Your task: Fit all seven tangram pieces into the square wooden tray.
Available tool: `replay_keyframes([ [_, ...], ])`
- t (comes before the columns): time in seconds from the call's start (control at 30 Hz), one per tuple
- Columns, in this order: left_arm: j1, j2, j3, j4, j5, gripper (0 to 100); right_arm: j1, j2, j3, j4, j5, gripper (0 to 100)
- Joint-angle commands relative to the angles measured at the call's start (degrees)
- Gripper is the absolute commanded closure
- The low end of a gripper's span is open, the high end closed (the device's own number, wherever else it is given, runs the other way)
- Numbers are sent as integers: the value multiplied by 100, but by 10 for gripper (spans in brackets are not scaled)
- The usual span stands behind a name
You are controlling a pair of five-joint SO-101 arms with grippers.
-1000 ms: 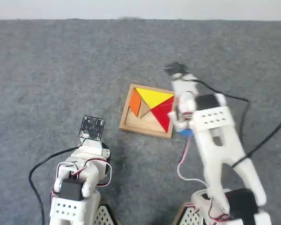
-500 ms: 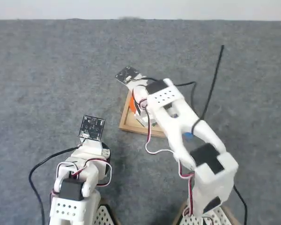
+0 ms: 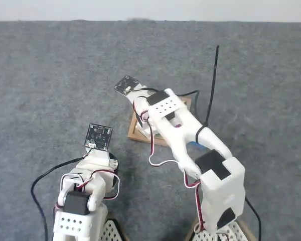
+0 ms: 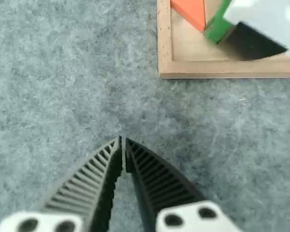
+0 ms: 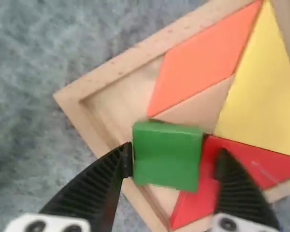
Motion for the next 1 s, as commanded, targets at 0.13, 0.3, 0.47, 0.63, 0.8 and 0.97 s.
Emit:
replay_keyframes([
  [0.13, 9, -70, -75, 35, 70, 988, -31, -57, -281, 40, 35, 612],
  [0.3, 9, -70, -75, 35, 70, 988, 4, -690, -211, 101, -193, 629],
  [0.47, 9, -70, -75, 35, 70, 988, 57, -2273, 897, -382, -246, 657],
  [0.63, 9, -70, -75, 35, 70, 988, 488, -3125, 2611, -1692, -246, 814],
  [0.8, 9, -70, -75, 35, 70, 988, 901, -2765, 3112, -2387, -325, 971],
  [0.97, 9, -70, -75, 35, 70, 988, 945, -2229, 3086, -2686, -475, 971],
])
